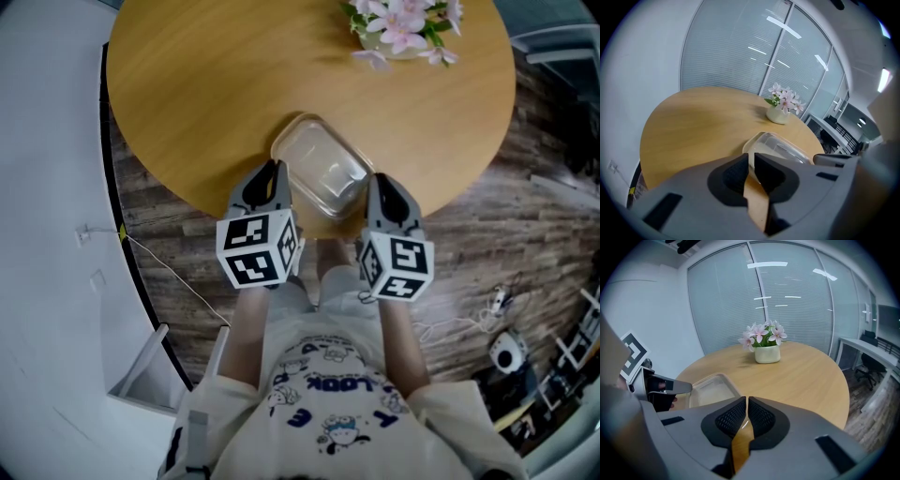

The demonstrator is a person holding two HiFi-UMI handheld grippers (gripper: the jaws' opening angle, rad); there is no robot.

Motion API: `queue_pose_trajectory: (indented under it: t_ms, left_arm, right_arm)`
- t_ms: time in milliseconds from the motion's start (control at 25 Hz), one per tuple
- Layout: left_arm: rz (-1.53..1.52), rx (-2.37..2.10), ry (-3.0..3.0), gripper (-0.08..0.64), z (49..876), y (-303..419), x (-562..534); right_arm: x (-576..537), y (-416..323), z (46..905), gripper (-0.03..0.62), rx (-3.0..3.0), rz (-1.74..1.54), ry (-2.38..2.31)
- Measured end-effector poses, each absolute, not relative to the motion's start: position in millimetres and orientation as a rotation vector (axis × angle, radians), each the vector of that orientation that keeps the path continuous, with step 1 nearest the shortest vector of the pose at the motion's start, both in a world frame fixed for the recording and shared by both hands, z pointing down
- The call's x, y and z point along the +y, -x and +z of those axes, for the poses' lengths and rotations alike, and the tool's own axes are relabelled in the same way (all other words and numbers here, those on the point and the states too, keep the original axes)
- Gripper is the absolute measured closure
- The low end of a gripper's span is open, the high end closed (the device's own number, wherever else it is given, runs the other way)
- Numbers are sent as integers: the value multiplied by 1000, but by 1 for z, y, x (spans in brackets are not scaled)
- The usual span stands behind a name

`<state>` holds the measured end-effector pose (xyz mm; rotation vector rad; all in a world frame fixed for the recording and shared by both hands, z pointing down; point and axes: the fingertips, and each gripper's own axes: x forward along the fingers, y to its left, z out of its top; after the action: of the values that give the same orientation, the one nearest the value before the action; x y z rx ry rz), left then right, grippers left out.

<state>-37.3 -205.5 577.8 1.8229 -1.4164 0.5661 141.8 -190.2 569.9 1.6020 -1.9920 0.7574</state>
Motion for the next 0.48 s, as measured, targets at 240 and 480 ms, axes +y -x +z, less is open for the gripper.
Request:
queue_pose_trajectory:
  t_ms: [240,480]
  left_arm:
    - [530,-1444,-1840,532,564,42,-209]
    - [490,-1471,-1873,534,542,46,-216]
  right_arm:
    - [-192,-138,558,575,-2018,730,-1609]
    - [-200,-134,539,575,-2054,696,-1625]
